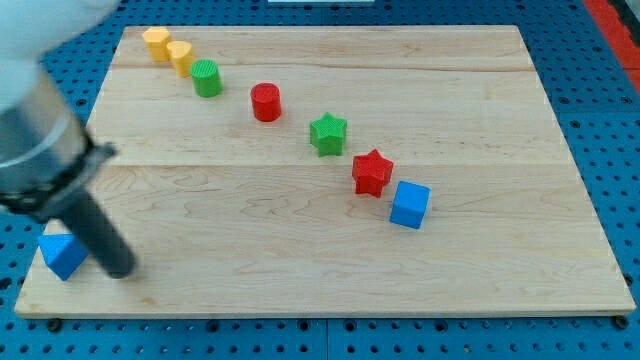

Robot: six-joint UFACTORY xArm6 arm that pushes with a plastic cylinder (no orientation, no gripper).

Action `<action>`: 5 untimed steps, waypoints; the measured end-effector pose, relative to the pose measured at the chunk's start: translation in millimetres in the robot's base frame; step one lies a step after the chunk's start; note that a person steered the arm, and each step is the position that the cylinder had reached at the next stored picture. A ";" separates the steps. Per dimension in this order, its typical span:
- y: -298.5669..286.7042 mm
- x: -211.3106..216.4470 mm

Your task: Separate the blue cube from red star

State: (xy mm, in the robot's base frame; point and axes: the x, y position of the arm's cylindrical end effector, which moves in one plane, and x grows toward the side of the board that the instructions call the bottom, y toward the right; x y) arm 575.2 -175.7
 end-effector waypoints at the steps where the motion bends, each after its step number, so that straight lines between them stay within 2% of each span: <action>1: 76.5 -17.0; 2: 167.4 -32.6; 4: 289.7 -4.0; 5: 379.2 -25.3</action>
State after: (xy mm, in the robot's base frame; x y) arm 549.9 203.5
